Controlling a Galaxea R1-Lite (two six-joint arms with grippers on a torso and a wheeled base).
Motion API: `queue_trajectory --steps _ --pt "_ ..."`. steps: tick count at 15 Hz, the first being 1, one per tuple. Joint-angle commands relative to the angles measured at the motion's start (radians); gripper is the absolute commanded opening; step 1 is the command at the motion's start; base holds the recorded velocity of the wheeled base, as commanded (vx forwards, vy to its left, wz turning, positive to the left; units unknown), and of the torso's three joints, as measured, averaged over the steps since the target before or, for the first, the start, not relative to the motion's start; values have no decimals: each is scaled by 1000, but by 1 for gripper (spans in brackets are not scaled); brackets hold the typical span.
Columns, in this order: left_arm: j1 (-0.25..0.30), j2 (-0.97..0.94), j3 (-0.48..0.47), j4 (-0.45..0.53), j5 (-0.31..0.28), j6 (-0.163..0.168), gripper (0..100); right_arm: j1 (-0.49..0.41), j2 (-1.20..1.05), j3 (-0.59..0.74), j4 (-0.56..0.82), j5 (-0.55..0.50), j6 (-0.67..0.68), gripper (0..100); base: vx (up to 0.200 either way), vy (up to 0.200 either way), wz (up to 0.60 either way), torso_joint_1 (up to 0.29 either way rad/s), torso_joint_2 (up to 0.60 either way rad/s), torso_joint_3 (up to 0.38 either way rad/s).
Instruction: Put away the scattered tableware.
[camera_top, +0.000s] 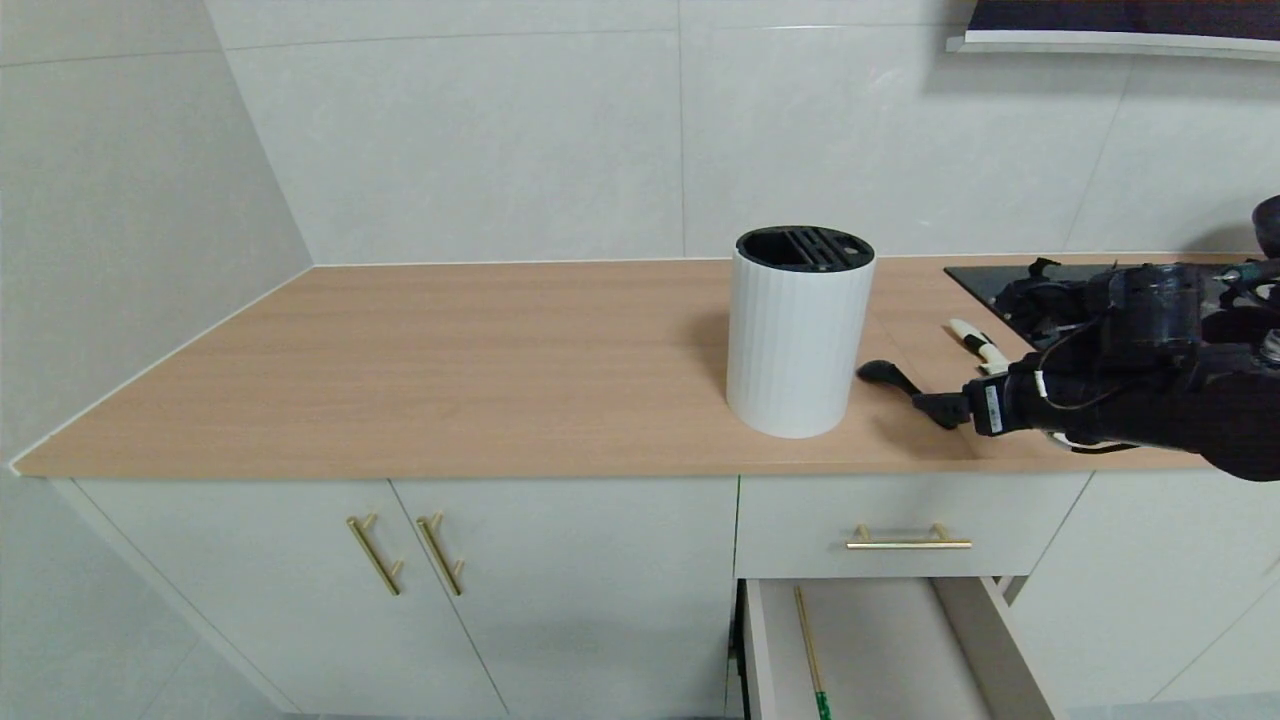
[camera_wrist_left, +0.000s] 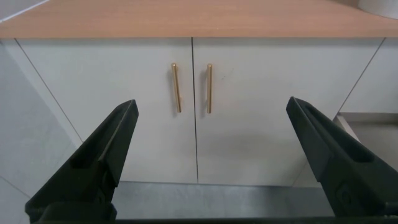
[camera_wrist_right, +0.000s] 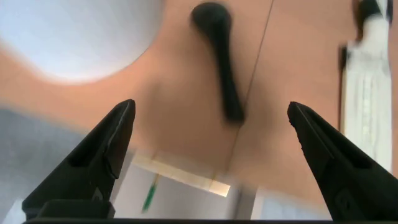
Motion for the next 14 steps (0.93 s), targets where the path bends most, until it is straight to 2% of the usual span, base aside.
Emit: queue_trajectory --steps 1,7,10,14 --pt "0 1 0 0 0 -1 100 -14 116 -44 -18 21 -8 100 0 0 0 0 0 0" --pt "0 1 0 0 0 -1 100 -15 220 -56 -213 24 4 100 0 0 0 0 0 0" --pt "0 1 0 0 0 -1 100 -17 245 -86 -228 24 64 100 0 0 0 0 0 0" --pt "0 1 0 0 0 -1 100 -20 269 -101 -228 23 71 100 0 0 0 0 0 0"
